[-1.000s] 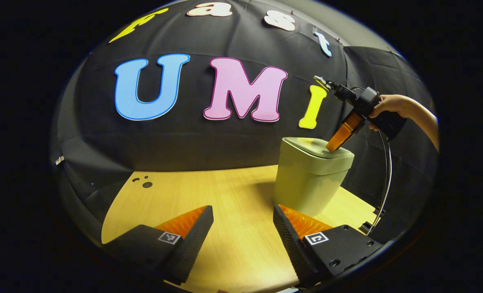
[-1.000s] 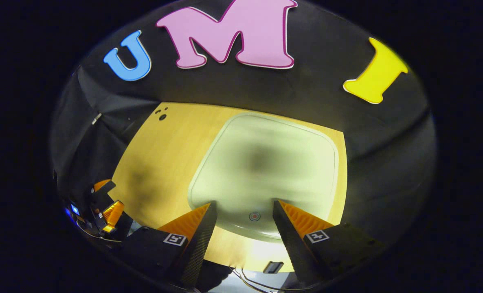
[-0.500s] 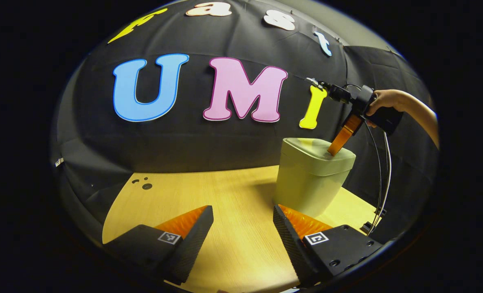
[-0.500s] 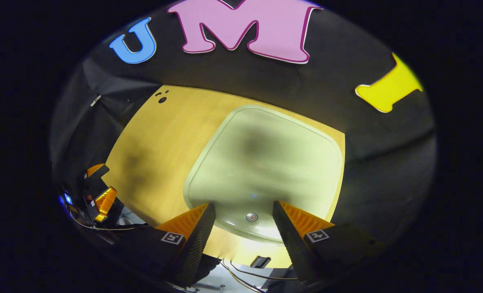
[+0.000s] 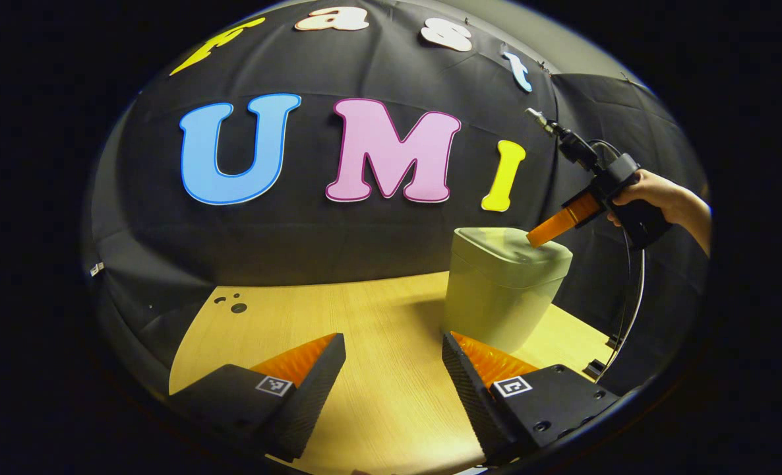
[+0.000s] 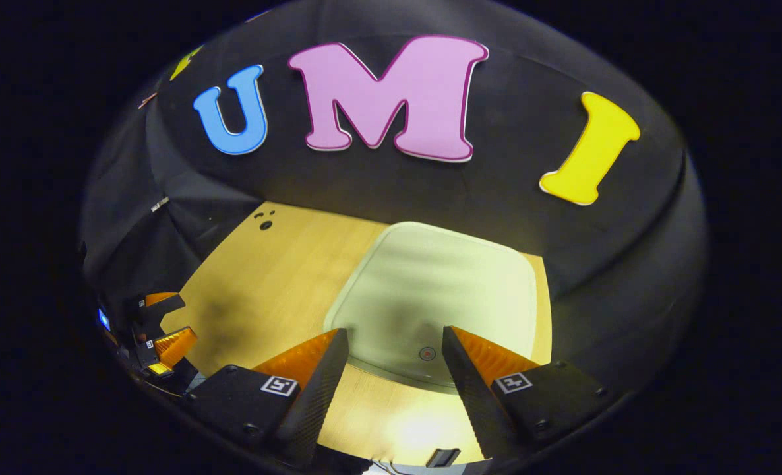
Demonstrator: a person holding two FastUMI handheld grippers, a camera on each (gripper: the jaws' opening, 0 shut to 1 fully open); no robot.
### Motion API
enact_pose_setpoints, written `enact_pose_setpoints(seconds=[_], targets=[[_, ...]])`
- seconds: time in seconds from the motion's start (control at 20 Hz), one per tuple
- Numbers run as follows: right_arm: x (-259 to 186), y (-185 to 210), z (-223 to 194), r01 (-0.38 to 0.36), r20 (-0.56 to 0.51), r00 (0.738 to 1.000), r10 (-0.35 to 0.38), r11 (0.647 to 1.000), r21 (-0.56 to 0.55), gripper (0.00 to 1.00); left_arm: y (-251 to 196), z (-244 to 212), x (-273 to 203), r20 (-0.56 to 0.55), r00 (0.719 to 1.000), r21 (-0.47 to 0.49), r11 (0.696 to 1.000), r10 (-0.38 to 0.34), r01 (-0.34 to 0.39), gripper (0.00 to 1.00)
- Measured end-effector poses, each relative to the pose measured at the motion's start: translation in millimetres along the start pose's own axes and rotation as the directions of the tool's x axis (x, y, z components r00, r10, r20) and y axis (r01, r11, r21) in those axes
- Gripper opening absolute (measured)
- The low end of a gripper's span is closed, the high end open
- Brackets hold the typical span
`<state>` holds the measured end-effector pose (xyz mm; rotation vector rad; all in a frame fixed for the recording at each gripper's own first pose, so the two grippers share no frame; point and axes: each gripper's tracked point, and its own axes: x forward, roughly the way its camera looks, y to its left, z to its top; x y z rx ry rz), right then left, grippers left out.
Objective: Press the lid of the desktop garbage bin to open it, pick up the crumpled paper on the desktop and throw it into the bin, then pick up the pop can on the desktop and drop it into the bin, and finally close the garbage bin lid.
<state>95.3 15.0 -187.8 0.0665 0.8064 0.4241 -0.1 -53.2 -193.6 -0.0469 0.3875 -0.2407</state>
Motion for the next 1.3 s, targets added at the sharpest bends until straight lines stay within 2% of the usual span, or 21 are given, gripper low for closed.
enact_pose_setpoints(seconds=[0.15,0.4,0.8,0.95,1.3], targets=[[-22.7,20.4,6.2,0.007,0.118,0.993,-0.007,1.000,-0.001,0.92,-1.2,2.1,-6.4,0.010,1.000,0.002,1.000,0.002,-0.002,0.95],[-52.3,52.1,-1.2,-0.003,0.249,0.968,0.009,1.000,-0.024,0.92,-5.4,8.9,-9.8,0.023,1.000,-0.011,1.000,-0.012,0.012,0.95],[-88.7,92.4,-24.7,-0.008,0.395,0.918,0.011,1.000,-0.009,0.93,-6.9,33.5,-16.4,0.057,0.998,0.028,0.999,-0.025,0.024,0.95],[-98.5,99.3,-26.1,-0.023,0.428,0.903,0.025,1.000,-0.010,0.93,-6.8,37.5,-20.2,0.069,0.998,0.029,1.000,-0.012,0.010,0.95],[-97.9,106.0,-32.7,-0.079,0.411,0.906,0.096,0.995,-0.059,0.93,-15.7,32.4,-21.2,0.044,0.999,0.006,1.000,0.029,-0.029,0.95]])
